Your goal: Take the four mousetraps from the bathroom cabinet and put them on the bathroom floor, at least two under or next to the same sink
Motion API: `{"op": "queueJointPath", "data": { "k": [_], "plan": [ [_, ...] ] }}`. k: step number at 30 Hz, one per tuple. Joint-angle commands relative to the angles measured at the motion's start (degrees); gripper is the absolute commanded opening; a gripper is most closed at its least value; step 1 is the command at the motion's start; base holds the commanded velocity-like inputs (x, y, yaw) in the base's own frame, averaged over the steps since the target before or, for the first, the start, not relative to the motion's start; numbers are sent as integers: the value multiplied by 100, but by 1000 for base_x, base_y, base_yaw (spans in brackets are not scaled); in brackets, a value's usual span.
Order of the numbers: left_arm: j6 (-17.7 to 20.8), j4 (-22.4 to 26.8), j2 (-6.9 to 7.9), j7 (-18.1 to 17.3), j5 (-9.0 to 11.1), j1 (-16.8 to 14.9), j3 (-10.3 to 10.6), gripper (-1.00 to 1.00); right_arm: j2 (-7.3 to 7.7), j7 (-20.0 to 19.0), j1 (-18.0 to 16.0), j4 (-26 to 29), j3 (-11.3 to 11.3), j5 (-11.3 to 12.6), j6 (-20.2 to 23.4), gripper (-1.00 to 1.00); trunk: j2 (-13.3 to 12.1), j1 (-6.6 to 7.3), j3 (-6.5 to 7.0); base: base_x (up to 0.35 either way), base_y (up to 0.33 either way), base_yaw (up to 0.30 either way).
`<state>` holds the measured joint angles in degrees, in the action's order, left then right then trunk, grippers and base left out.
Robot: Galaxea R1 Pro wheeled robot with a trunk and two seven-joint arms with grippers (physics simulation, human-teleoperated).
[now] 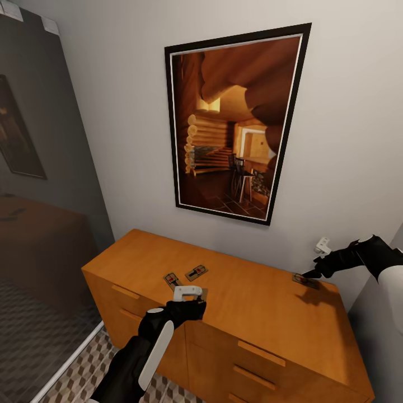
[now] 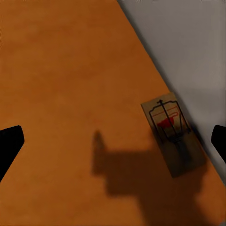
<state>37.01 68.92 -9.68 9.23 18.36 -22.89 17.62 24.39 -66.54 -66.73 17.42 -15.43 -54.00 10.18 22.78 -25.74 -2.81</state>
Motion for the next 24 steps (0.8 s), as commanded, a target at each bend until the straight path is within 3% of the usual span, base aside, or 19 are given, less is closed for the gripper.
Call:
{"op": "queueJointPath", "data": {
  "k": [1, 24],
  "plan": [
    [21, 7, 1, 53, 52, -5, 9, -100, -4, -33, -6, 2, -48, -19, 56, 100, 14, -4, -14, 0, 0, 0],
    [27, 7, 1, 53, 53, -5, 83, -100, -4, -53, -6, -11, -48, -5, 54, 100, 14, -4, -14, 0, 0, 0]
  ]
}}
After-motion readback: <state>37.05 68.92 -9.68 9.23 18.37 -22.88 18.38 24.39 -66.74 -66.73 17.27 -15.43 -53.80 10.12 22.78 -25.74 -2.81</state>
